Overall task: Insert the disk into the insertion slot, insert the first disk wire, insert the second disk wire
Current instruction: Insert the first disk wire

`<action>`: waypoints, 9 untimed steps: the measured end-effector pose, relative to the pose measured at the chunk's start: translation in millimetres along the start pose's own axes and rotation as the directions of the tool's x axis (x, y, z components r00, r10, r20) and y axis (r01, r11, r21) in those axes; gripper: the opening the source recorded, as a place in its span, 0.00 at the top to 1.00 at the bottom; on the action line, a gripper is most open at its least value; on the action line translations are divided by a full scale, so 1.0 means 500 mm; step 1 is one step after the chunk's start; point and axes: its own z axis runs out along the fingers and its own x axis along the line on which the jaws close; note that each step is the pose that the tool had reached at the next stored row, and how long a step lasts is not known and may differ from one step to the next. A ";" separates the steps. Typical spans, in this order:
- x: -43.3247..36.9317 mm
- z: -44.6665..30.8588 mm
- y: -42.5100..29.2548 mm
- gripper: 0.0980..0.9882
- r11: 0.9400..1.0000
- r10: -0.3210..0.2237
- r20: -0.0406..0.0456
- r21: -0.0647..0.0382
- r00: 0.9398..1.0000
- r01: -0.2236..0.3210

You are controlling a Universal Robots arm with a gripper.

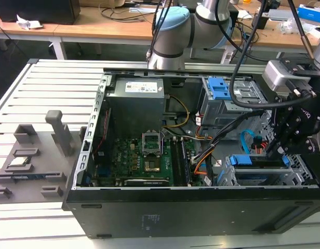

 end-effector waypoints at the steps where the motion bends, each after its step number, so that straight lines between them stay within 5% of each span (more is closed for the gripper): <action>1: 0.000 0.001 0.000 0.92 1.000 0.000 0.000 0.000 1.000 0.000; 9: 0.000 0.005 0.000 0.91 1.000 0.000 0.000 0.000 1.000 0.000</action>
